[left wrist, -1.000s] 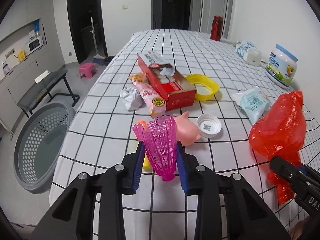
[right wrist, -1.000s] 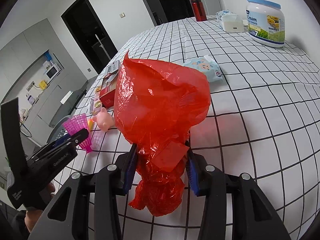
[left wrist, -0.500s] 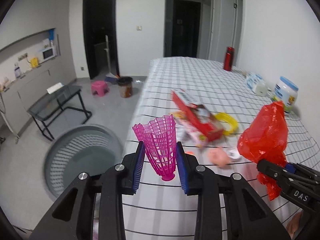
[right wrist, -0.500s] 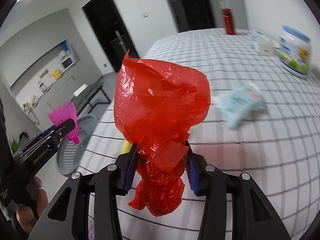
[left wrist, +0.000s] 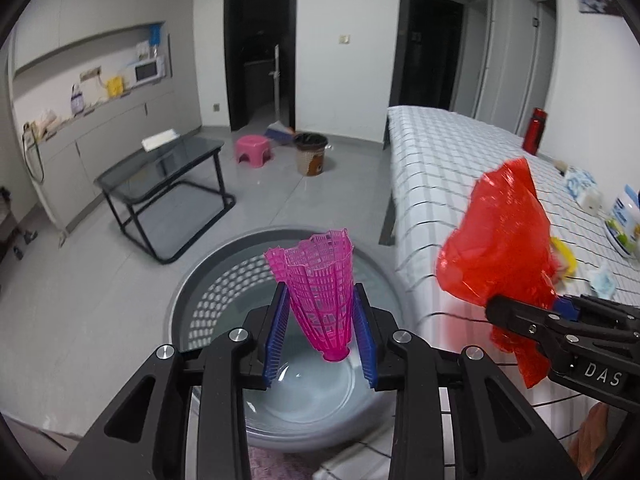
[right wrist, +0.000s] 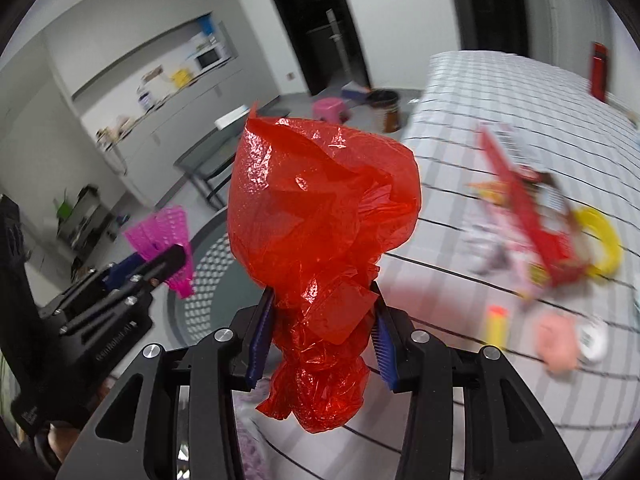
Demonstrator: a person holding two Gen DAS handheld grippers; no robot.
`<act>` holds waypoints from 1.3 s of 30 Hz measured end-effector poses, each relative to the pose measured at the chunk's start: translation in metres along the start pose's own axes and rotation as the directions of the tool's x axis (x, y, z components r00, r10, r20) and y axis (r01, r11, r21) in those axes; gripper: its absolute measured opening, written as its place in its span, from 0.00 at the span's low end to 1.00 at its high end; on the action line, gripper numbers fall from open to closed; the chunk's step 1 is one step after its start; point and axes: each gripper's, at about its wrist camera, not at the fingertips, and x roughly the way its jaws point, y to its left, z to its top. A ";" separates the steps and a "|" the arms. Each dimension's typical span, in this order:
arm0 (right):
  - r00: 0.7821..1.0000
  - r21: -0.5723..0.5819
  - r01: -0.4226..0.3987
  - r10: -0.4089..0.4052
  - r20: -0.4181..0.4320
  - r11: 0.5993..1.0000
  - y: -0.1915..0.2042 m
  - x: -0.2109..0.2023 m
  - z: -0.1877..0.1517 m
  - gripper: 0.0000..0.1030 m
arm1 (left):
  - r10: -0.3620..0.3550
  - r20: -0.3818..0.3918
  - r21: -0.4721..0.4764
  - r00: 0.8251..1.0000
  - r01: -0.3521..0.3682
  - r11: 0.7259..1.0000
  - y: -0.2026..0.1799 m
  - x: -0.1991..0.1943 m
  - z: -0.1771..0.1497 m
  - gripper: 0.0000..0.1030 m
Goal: Collect trash
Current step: 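Carry bag and shuttlecock over the grey basket and open both tools, then move both tools back over the bed toward the remaining items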
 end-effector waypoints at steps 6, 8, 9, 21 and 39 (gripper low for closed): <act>0.995 -0.047 -0.035 0.031 -0.096 0.998 0.035 0.047 0.011 0.41 | 0.025 -0.054 -0.017 0.998 -0.026 1.000 0.036 0.025 -0.008 0.33; 0.991 -0.050 -0.043 0.036 -0.126 0.998 0.041 0.061 0.011 0.41 | 0.033 -0.072 -0.024 0.997 -0.035 0.999 0.044 0.034 -0.012 0.33; 0.990 -0.053 -0.042 0.034 -0.135 0.998 0.043 0.066 0.011 0.41 | 0.036 -0.079 -0.028 0.996 -0.039 0.999 0.048 0.036 -0.014 0.33; 0.982 -0.061 -0.044 0.032 -0.187 0.997 0.054 0.099 0.016 0.63 | 0.068 -0.089 -0.058 0.994 -0.073 0.996 0.064 0.044 -0.022 0.62; 0.989 -0.084 -0.013 0.000 -0.146 0.996 0.058 0.091 0.011 0.67 | 0.103 -0.101 -0.085 0.990 -0.112 0.990 0.071 0.036 -0.029 0.66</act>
